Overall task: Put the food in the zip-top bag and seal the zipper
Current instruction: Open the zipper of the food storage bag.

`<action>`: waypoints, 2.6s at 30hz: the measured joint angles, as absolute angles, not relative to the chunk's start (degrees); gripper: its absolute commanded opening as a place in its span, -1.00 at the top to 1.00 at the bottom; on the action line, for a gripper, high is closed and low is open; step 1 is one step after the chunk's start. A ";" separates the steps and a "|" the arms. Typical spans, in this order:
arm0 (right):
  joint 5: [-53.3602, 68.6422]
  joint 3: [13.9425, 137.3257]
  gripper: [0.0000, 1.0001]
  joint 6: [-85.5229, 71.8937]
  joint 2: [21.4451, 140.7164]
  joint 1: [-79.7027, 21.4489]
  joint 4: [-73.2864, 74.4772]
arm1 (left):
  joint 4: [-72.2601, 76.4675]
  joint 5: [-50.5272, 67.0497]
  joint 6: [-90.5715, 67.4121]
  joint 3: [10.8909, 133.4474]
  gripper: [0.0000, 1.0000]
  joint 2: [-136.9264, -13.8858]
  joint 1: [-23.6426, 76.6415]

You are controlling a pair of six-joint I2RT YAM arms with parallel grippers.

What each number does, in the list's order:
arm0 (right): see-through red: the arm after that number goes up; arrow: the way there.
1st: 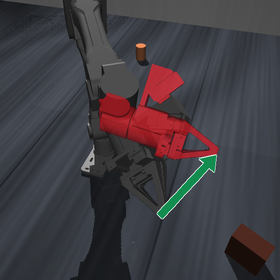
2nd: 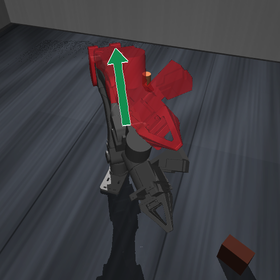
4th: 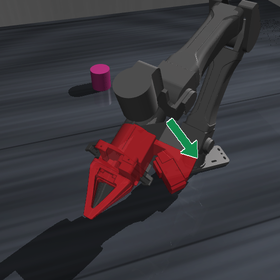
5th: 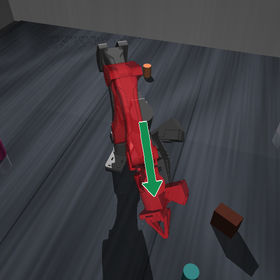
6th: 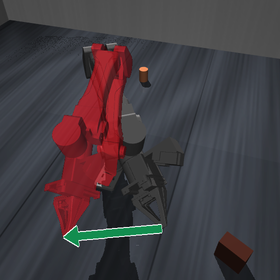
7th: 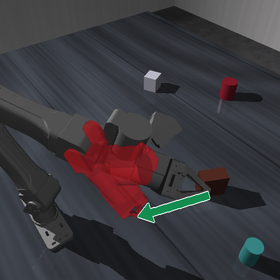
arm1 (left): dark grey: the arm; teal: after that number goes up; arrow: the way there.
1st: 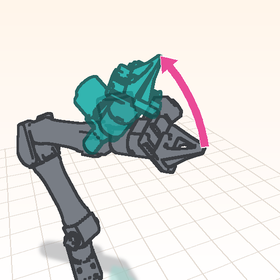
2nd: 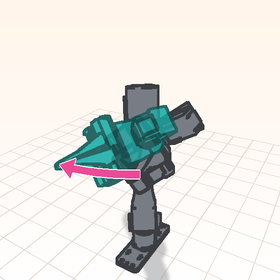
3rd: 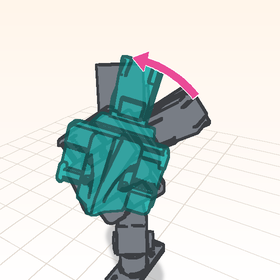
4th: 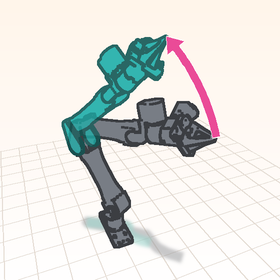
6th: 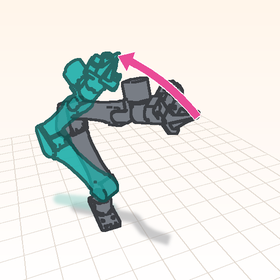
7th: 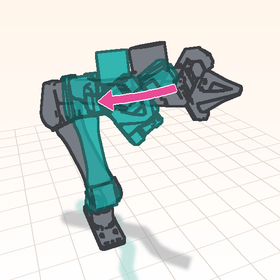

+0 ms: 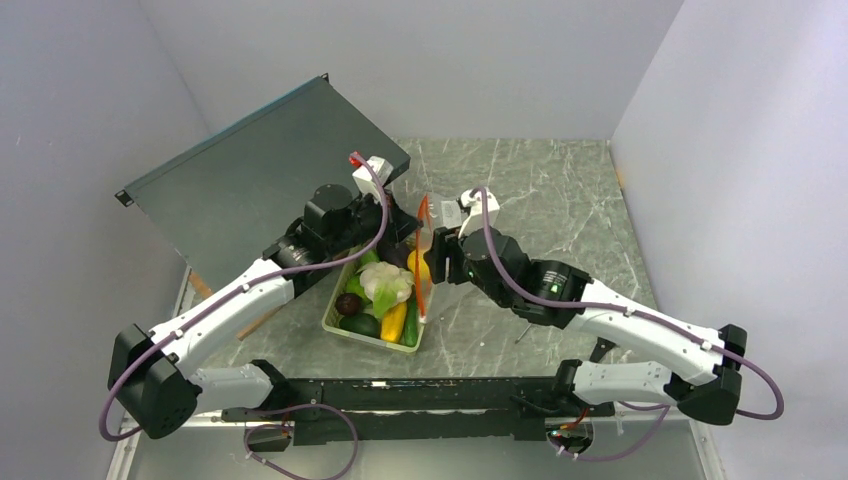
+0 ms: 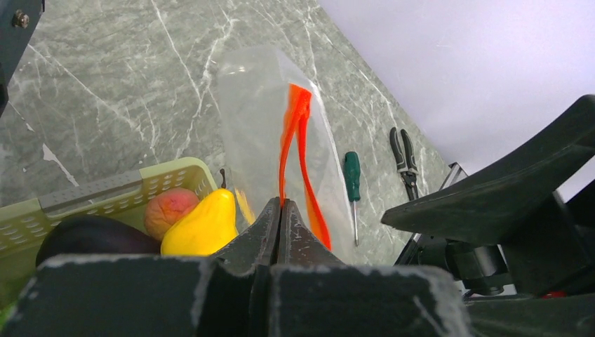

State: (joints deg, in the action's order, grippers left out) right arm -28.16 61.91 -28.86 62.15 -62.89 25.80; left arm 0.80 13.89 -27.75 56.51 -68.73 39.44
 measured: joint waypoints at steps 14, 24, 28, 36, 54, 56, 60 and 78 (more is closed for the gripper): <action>-31.92 69.17 0.32 -34.48 71.33 -64.75 37.23 | 0.60 14.13 -28.16 56.53 1.00 -69.23 39.44; -36.71 68.49 0.57 -35.05 71.42 -65.28 33.56 | 0.60 14.59 -28.16 56.53 1.00 -69.21 39.44; -37.28 67.46 0.57 -35.00 71.13 -65.28 30.63 | 0.60 14.94 -28.16 56.53 1.00 -69.21 39.44; -38.92 66.72 0.51 -34.46 71.55 -65.25 28.42 | 0.60 15.31 -28.16 56.53 1.00 -69.21 39.44; -41.74 63.35 1.00 -30.83 74.67 -65.25 20.99 | 0.40 15.59 -28.14 56.60 1.00 -69.21 39.44; -41.65 62.98 1.00 -30.39 74.11 -65.25 20.67 | -0.45 15.25 -28.12 56.97 0.91 -69.21 39.46; -40.99 62.24 1.00 -29.78 70.96 -65.25 20.29 | -3.09 14.66 -27.77 59.31 0.43 -69.47 39.46; -39.68 69.17 0.73 -31.18 69.19 -64.49 26.63 | -5.48 16.25 -25.76 60.45 1.00 -71.20 41.06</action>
